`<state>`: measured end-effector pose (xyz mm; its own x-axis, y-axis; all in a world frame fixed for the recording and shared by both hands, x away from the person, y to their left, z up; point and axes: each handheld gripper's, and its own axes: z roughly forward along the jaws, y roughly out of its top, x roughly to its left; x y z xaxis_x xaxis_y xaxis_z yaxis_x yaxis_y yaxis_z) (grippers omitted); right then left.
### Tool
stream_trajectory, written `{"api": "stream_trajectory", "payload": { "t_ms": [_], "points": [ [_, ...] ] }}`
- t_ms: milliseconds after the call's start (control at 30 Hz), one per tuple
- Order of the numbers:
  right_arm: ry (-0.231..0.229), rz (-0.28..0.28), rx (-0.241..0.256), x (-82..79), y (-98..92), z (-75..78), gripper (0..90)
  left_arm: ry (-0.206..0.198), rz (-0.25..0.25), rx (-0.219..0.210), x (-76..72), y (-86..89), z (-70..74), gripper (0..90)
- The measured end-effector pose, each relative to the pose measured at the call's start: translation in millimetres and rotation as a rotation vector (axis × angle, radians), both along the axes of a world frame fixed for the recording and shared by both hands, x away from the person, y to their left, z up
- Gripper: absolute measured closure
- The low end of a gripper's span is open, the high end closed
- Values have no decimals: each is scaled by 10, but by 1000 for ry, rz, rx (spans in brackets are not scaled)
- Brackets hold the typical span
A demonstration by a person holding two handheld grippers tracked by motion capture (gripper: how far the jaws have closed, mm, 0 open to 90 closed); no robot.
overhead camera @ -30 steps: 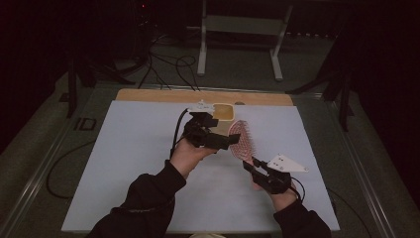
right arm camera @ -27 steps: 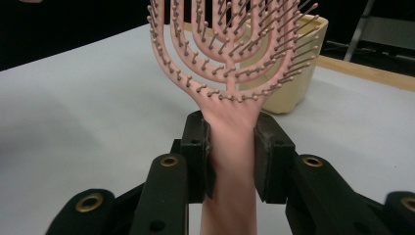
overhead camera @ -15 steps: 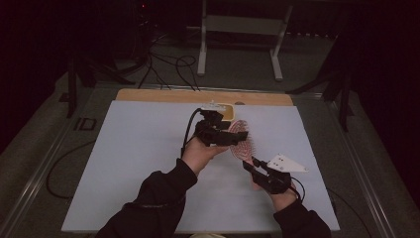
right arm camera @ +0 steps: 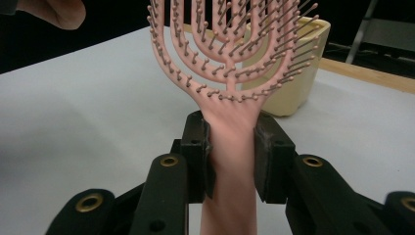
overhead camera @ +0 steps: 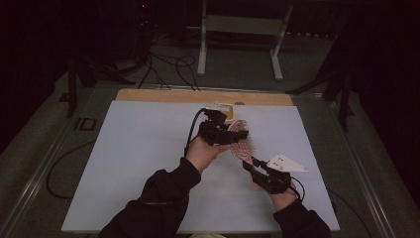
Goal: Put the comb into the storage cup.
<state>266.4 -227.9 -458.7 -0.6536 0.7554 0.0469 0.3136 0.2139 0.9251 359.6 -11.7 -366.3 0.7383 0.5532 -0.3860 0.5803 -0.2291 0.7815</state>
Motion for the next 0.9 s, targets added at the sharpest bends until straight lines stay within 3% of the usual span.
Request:
{"api": "stream_trajectory", "payload": {
  "t_ms": [367, 900],
  "points": [
    [6, -6, -7, 13, -6, -12, 701, 28, -37, -40, 1, -35, 16, 641],
    [-6, 2, 36, 20, -18, 6, 695, -37, -40, -46, -70, -66, 99, 653]
  ]
}}
